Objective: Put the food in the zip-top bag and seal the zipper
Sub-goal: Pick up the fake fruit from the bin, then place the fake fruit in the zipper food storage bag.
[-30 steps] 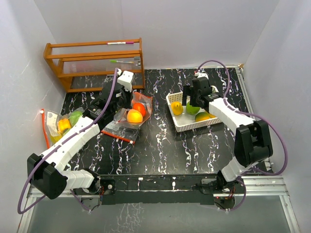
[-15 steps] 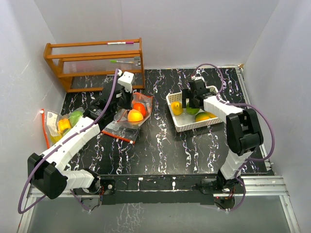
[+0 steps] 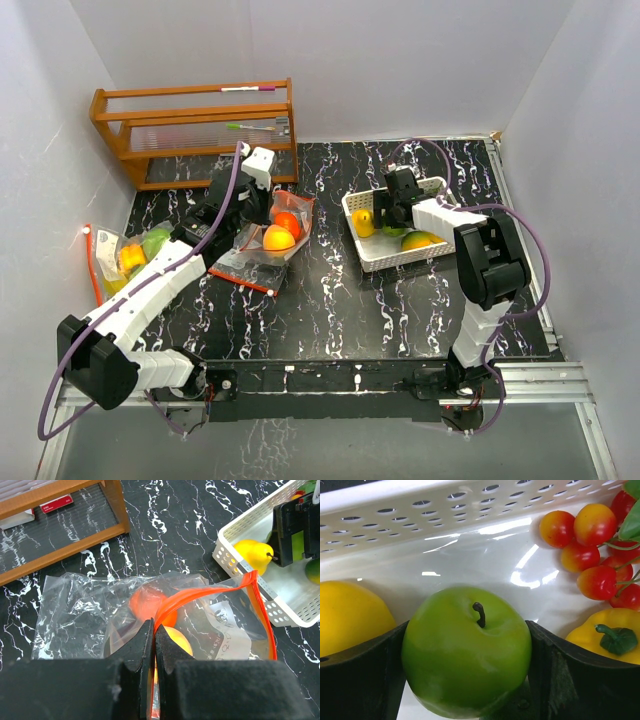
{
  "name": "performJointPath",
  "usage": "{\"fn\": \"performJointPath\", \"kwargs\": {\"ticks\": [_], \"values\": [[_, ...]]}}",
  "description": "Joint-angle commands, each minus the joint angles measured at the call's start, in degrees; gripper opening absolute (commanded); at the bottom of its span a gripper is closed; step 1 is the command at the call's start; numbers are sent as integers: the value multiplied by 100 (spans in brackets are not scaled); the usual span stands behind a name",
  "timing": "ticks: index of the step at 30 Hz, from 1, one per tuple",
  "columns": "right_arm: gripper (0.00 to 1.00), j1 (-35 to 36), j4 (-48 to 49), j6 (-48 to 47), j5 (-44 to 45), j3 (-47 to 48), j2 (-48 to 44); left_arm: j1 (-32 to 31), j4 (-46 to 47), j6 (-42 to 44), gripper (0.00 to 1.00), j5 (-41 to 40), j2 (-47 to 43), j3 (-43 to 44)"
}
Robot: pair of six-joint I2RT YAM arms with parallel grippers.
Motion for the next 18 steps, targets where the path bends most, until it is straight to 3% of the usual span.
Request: {"fn": "performJointPath", "kwargs": {"ticks": [1, 6, 10, 18], "values": [[73, -39, 180, -55, 105, 52, -262, 45, 111, -1, 0, 58, -36, -10], [56, -41, 130, -56, 80, -48, -1001, 55, 119, -13, 0, 63, -26, -18], [50, -39, 17, -84, -366, -63, -1777, 80, 120, -39, 0, 126, 4, -11], [49, 176, 869, 650, -3105, -212, -3197, 123, 128, -100, 0, 289, 65, -1]]}}
